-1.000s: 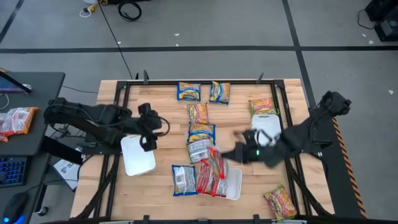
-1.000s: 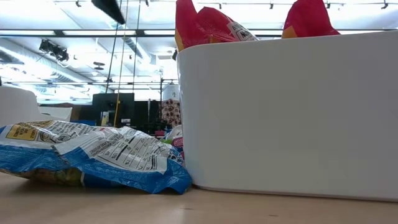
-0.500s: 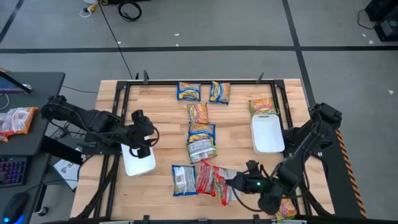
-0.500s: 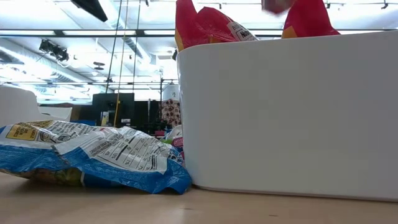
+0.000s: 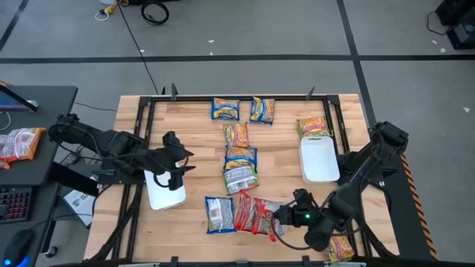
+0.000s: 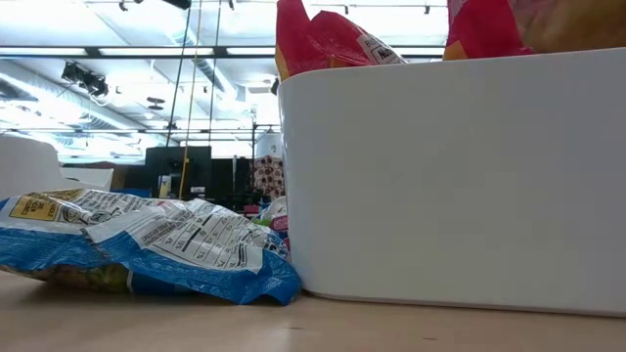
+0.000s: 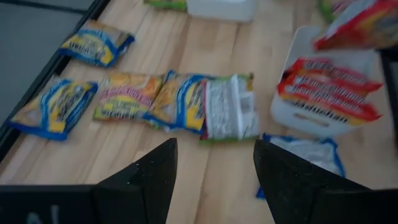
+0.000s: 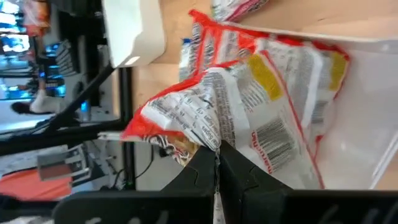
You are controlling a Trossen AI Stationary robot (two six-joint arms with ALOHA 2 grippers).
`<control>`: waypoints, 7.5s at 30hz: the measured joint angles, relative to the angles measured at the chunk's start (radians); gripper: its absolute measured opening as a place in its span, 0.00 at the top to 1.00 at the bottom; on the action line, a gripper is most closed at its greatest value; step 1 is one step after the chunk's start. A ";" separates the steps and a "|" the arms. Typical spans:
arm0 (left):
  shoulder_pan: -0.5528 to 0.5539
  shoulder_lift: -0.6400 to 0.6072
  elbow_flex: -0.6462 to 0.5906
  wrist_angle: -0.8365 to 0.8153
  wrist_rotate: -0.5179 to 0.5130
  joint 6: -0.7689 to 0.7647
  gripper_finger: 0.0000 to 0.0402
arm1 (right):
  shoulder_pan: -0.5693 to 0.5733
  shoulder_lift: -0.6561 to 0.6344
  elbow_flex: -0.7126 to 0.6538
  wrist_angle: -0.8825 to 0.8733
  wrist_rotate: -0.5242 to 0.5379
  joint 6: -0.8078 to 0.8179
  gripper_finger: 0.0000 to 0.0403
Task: Sort Maruchan noodles
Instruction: Put the red noodle pack into the bottom white bin
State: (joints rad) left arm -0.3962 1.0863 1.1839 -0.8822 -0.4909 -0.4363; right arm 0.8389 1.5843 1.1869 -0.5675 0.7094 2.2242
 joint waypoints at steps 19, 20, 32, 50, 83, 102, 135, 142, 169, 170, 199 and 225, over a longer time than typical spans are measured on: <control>-0.024 0.261 0.000 0.013 0.182 0.186 0.46 | -0.071 0.048 -0.022 0.027 -0.323 -0.016 0.98; -0.024 0.262 0.000 0.013 0.181 0.180 0.46 | -0.074 0.048 -0.022 0.033 -0.338 -0.012 0.98; -0.020 0.259 0.000 0.040 0.178 0.162 0.46 | -0.104 -0.029 -0.022 0.038 -0.394 -0.012 0.98; -0.046 0.264 0.001 0.024 0.174 0.133 0.46 | -0.183 -0.089 -0.150 0.129 -0.720 0.018 0.98; -0.132 0.172 0.000 0.071 -0.063 -0.289 0.46 | -0.464 -0.144 -0.150 -0.054 -1.039 -0.837 0.42; -0.086 0.327 0.000 0.135 0.215 -0.502 0.47 | -0.196 -0.364 -0.148 -0.390 -0.729 -1.653 0.35; -0.156 0.498 0.001 0.364 0.457 -0.809 0.98 | -0.092 -0.401 -0.149 -0.605 -0.647 -1.615 0.35; -0.174 0.641 0.001 0.566 0.569 -0.839 0.99 | -0.092 -0.400 -0.149 -0.617 -0.644 -1.628 0.35; -0.123 0.845 0.001 0.635 0.616 -0.902 0.98 | -0.056 -0.411 -0.149 -0.664 -0.596 -1.543 0.38; -0.115 0.847 0.001 0.629 0.596 -0.892 0.98 | -0.056 -0.411 -0.149 -0.664 -0.596 -1.544 0.38; 0.011 0.665 0.002 0.498 0.333 -0.624 0.98 | -0.002 -0.322 -0.391 -0.068 -0.812 -1.296 0.40; -0.111 0.795 -0.001 0.690 0.466 -0.520 0.98 | -0.354 -0.016 -0.389 0.363 -0.645 -1.400 0.40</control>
State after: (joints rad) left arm -0.5068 1.8811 1.1825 -0.1921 -0.0253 -0.9558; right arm 0.4854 1.5687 0.7981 -0.2048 0.0646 0.8238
